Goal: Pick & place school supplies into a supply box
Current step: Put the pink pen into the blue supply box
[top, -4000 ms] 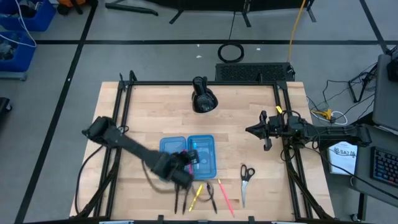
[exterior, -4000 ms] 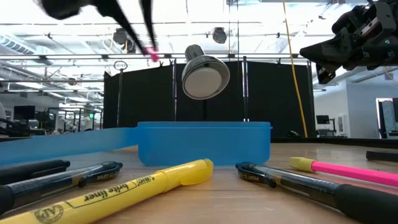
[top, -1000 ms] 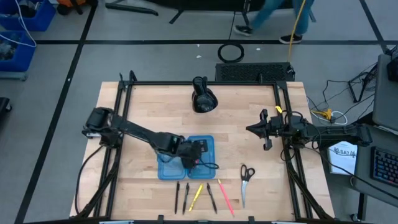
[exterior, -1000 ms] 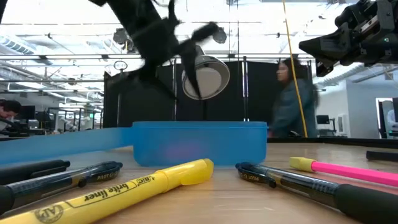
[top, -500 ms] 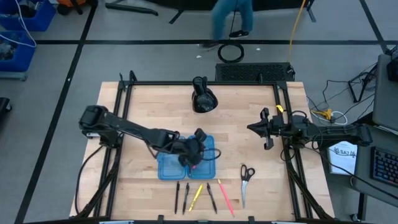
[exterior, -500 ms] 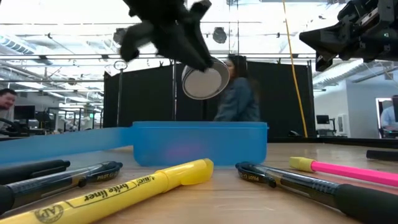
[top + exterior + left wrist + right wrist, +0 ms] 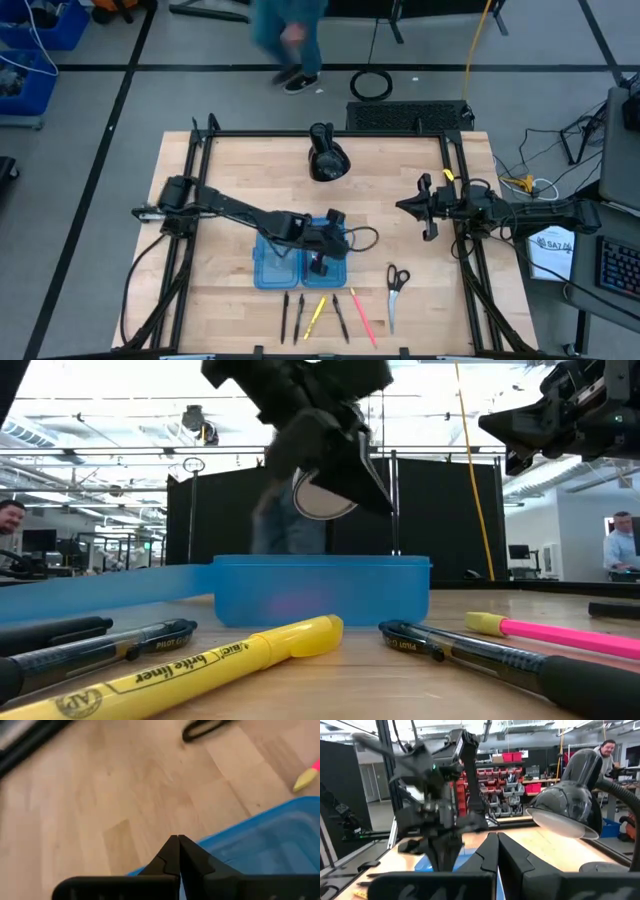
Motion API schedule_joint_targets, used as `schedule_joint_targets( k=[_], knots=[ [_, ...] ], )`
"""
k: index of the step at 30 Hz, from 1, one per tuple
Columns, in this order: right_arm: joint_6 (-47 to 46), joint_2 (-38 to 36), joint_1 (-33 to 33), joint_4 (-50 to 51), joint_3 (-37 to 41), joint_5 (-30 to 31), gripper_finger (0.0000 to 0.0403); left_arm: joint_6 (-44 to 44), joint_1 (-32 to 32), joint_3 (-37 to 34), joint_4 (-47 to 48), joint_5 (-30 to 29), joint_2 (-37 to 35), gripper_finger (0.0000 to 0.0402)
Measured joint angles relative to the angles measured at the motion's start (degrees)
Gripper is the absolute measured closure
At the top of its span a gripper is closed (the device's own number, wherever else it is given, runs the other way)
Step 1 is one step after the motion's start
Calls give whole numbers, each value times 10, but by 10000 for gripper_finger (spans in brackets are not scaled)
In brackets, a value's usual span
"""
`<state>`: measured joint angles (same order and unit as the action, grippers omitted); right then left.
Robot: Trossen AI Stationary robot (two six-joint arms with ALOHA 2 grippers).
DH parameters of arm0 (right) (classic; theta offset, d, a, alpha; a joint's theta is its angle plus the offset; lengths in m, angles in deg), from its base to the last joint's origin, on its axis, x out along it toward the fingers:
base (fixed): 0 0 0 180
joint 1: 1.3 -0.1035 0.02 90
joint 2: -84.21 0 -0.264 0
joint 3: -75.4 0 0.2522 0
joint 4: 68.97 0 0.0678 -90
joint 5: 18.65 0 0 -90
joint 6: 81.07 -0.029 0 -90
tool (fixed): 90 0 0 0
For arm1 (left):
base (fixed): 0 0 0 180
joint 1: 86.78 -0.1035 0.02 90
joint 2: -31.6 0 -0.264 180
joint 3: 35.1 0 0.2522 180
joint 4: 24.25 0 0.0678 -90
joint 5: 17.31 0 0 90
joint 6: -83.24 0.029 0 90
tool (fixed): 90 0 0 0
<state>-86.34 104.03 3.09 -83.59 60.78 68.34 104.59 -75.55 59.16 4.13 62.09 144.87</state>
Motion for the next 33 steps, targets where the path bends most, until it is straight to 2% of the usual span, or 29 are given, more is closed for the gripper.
schedule_joint_targets(
  k=[4,8,18,33],
  knots=[
    [-12,3,0,-6,0,0,403,6,-1,72,107,1,56,396],
    [-15,3,0,-1,0,-2,403,0,-3,95,163,3,68,398],
    [-15,4,0,-1,0,-2,403,-34,-25,84,207,6,68,398],
    [-11,4,0,-1,0,-1,403,-54,-55,84,235,63,68,399]
  ],
)
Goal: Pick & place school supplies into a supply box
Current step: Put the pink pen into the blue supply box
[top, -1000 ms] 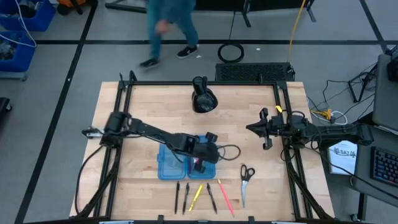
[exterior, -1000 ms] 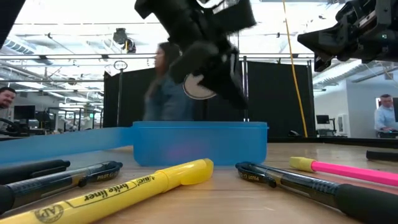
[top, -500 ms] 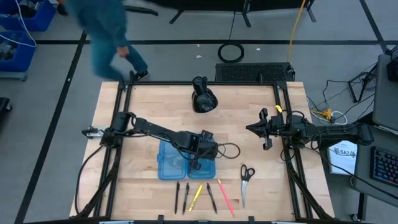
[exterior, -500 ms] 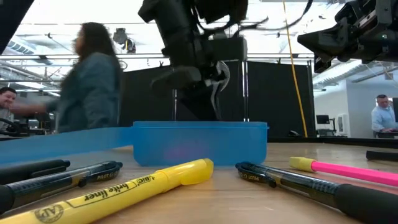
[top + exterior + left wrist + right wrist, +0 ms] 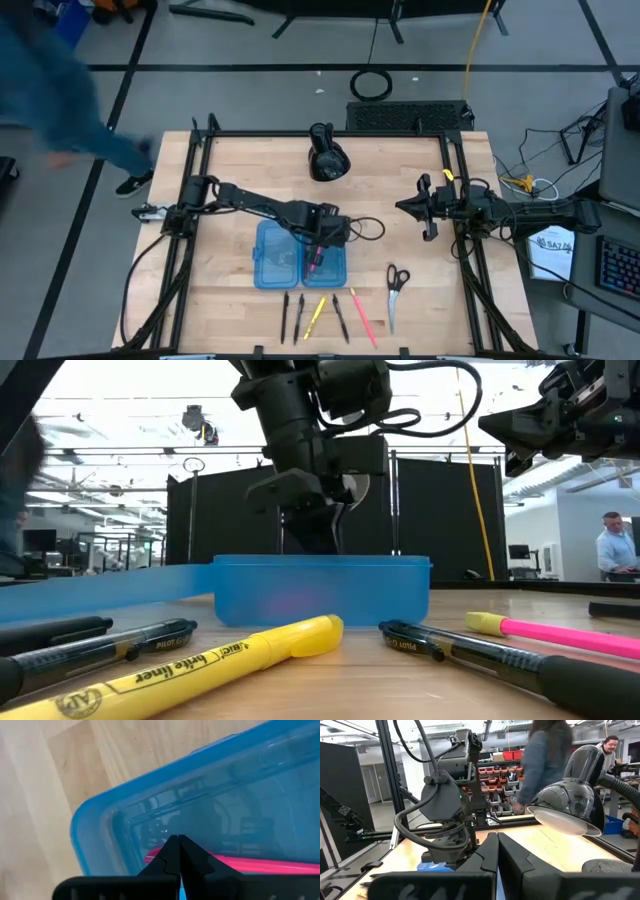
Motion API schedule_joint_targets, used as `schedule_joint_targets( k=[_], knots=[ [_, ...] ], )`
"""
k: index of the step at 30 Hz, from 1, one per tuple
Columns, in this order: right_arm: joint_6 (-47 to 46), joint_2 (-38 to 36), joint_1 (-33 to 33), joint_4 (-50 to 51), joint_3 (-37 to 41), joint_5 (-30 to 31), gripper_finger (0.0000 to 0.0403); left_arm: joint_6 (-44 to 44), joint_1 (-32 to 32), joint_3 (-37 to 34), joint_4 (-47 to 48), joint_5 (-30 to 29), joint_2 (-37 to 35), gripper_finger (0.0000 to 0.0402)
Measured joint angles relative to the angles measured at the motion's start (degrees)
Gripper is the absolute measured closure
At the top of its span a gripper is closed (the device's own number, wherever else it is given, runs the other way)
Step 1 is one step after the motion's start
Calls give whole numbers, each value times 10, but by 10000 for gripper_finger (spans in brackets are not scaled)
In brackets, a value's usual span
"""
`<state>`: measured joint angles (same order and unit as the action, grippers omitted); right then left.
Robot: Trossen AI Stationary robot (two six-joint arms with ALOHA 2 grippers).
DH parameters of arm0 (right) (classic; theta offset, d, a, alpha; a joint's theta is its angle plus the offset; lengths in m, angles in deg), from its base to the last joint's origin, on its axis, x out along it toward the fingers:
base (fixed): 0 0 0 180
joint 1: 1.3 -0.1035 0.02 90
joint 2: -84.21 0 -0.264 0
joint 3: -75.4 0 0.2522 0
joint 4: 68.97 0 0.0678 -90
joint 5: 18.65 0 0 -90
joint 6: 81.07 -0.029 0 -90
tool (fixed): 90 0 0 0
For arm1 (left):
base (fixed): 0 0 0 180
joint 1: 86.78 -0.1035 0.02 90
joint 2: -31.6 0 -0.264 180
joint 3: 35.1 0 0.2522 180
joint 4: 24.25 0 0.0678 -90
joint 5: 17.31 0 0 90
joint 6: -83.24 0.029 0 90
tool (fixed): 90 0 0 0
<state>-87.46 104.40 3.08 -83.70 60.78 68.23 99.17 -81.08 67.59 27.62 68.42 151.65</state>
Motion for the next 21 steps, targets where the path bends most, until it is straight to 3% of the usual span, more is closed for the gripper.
schedule_joint_targets(
  k=[8,21],
  knots=[
    [0,0,0,-1,0,0,403,0,0,0,2,1,28,397],
    [0,0,0,0,0,0,403,-46,2,0,67,-61,30,397]
  ],
)
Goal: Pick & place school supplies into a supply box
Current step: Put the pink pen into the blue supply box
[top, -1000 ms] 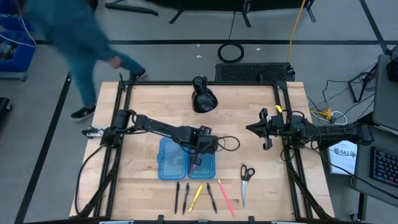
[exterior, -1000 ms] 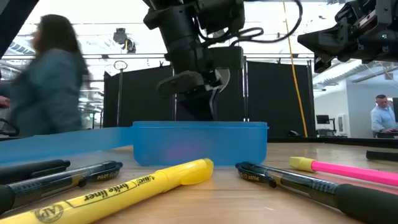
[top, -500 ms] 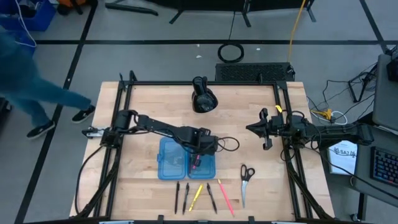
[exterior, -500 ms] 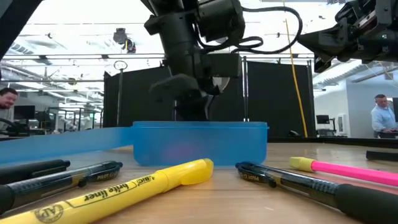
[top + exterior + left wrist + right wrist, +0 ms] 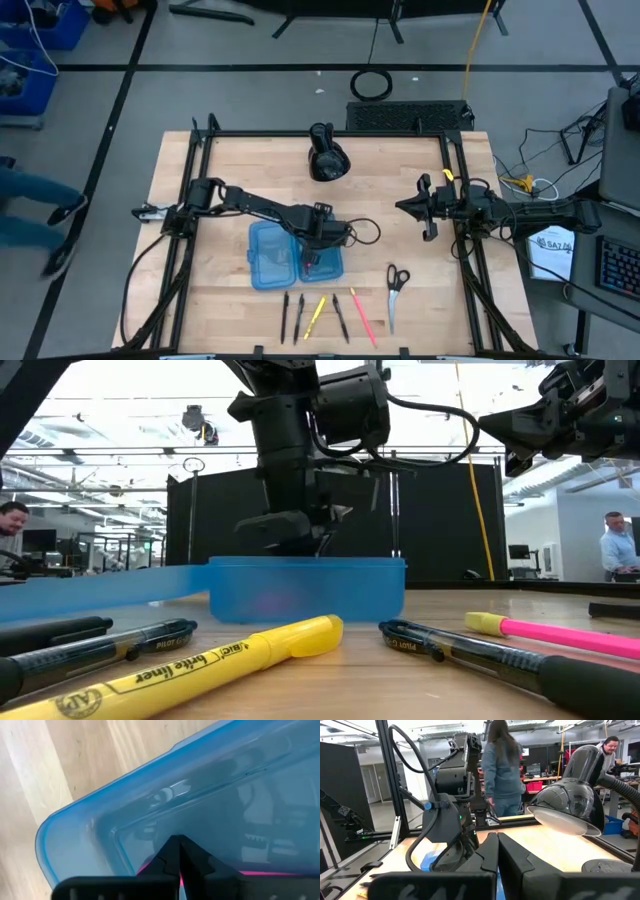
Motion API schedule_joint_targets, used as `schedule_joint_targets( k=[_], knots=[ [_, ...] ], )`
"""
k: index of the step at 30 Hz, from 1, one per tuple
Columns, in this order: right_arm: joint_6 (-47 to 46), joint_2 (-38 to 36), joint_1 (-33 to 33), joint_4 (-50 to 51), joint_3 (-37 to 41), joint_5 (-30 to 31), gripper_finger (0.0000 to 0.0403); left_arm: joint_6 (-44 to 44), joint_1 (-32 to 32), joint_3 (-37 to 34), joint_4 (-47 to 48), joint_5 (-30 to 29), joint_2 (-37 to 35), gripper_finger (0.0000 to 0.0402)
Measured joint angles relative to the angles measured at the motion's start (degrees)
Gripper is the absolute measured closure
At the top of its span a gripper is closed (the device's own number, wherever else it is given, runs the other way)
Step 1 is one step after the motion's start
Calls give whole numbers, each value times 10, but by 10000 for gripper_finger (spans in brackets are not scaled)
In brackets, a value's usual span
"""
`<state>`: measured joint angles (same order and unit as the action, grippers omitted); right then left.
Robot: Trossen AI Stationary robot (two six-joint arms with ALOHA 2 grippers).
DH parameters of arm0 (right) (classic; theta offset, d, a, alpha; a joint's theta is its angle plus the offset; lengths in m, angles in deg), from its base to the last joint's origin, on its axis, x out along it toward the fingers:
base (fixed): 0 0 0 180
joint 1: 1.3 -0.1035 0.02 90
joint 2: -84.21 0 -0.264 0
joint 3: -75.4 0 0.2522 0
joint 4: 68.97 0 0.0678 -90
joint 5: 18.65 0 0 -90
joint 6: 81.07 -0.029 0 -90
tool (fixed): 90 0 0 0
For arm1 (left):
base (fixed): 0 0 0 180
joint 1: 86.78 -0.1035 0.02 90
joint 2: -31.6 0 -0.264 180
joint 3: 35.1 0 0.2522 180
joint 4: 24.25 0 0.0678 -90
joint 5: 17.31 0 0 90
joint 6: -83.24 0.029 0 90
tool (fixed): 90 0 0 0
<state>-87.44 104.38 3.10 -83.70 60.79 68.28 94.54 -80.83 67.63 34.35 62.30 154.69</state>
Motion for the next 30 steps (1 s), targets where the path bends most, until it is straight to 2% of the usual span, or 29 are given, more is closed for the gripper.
schedule_joint_targets(
  k=[8,24,30],
  knots=[
    [0,0,0,0,0,0,403,-1,13,15,48,-30,1,396],
    [0,0,0,7,0,-1,403,-34,13,35,113,-36,1,398],
    [0,0,0,5,0,-1,403,-46,22,35,142,-68,1,398]
  ],
)
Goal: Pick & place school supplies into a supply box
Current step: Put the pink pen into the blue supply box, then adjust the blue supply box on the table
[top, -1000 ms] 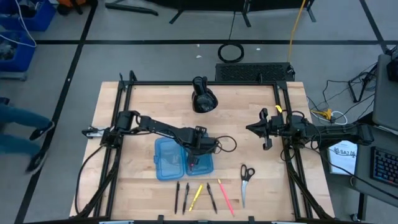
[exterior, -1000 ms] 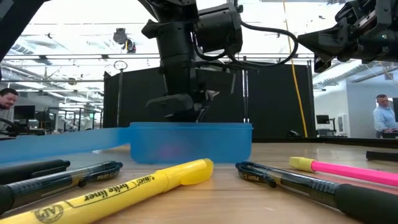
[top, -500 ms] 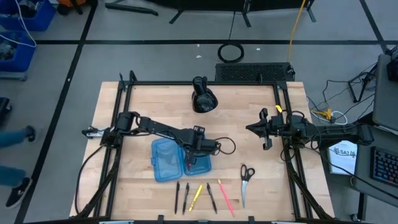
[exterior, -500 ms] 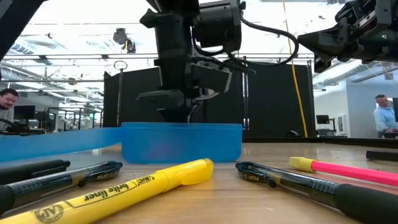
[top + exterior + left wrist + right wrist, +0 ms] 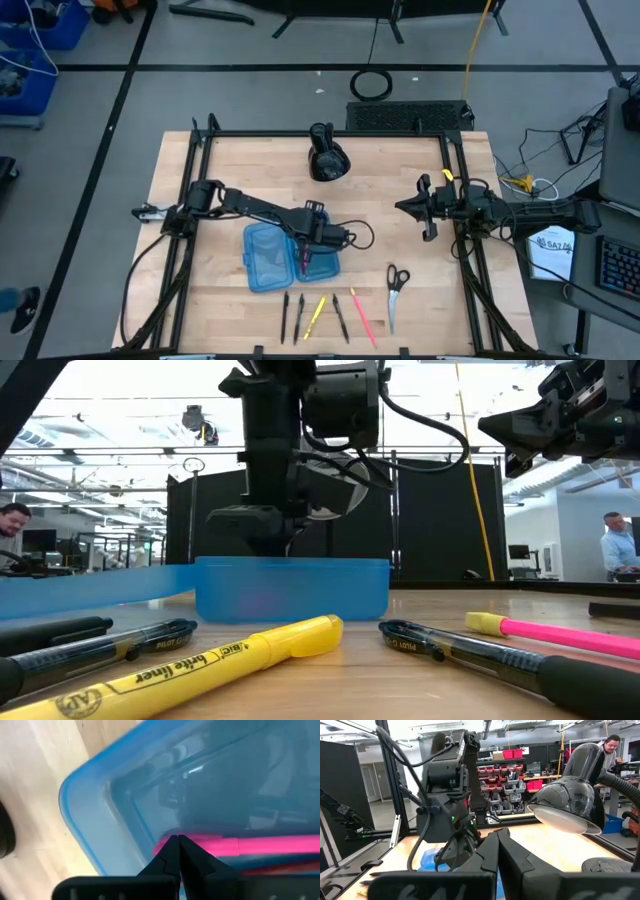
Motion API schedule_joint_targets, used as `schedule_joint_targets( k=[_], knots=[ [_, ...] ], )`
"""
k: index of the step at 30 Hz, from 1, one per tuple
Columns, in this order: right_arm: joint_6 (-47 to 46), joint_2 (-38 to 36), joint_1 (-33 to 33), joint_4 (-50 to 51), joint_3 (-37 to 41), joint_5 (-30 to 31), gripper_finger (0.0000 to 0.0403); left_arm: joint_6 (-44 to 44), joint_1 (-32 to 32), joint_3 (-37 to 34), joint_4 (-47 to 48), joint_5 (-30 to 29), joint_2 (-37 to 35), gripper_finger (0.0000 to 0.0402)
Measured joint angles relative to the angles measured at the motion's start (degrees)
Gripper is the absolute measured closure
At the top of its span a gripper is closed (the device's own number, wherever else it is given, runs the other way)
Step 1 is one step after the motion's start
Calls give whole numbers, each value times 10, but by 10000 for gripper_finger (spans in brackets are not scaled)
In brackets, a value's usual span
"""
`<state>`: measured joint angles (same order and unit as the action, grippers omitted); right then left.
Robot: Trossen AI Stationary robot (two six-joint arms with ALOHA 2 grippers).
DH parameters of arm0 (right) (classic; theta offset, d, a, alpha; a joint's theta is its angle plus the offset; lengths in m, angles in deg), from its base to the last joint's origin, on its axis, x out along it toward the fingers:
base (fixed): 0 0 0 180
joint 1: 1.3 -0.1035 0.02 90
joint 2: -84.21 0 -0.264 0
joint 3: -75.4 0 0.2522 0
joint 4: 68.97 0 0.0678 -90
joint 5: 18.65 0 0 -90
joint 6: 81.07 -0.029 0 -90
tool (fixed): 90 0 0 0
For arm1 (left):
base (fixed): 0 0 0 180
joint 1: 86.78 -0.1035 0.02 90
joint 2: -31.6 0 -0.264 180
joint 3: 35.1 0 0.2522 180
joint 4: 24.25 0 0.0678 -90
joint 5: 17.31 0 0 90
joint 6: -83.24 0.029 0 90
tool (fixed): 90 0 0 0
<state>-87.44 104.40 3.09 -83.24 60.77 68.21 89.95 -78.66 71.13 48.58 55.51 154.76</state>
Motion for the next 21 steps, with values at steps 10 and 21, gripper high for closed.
schedule_joint_targets(
  k=[10,21],
  knots=[
    [0,0,0,0,0,0,403,-29,24,0,37,-37,-6,399],
    [0,0,0,14,0,-1,403,-107,186,-57,3,-88,-273,400]
  ],
)
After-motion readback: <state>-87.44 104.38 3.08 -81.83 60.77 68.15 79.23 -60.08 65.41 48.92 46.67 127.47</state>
